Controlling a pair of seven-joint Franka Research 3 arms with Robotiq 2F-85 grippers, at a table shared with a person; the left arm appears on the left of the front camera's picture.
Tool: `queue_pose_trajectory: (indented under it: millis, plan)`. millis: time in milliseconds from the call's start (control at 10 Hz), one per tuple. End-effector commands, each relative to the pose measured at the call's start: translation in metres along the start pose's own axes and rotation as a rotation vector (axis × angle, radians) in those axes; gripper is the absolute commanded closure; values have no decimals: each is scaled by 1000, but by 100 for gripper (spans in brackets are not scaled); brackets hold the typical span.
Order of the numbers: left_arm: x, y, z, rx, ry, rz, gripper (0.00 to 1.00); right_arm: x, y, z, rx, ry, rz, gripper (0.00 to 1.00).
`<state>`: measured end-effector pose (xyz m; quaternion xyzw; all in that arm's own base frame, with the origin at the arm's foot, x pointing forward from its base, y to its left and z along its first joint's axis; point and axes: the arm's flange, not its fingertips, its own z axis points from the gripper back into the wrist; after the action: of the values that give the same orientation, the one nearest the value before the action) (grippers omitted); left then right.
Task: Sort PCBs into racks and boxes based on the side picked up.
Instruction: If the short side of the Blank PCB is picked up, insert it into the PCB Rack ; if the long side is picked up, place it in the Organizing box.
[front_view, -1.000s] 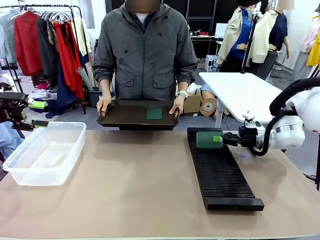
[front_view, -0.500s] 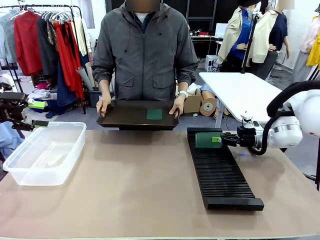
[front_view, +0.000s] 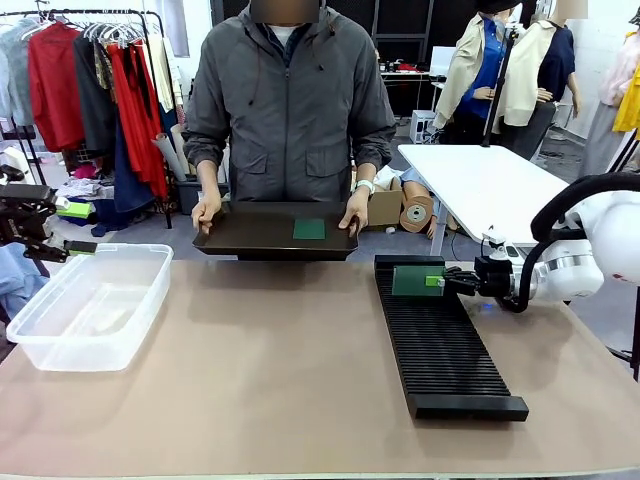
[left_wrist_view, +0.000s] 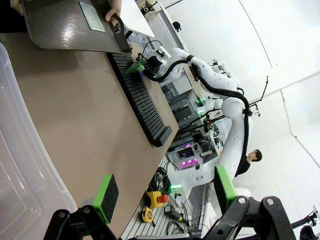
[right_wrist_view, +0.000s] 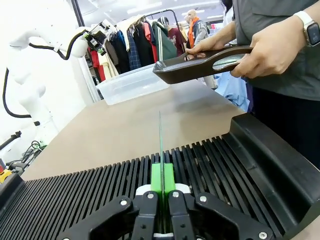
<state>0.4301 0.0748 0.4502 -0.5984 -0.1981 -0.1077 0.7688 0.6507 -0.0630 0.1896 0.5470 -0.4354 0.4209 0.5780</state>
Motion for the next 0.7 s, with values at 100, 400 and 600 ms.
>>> queue_pose_trajectory:
  millis: [100,400,600]
  plan:
    - [1,-3,1,-8,0,9,0,-4,-10,5,-36,39,37,100]
    - [1,-3,1,-8,0,9,0,1,-8,4,-40,41,40,84]
    - [1,-3,1,-8,0,9,0,2,-9,4,-39,42,27,45]
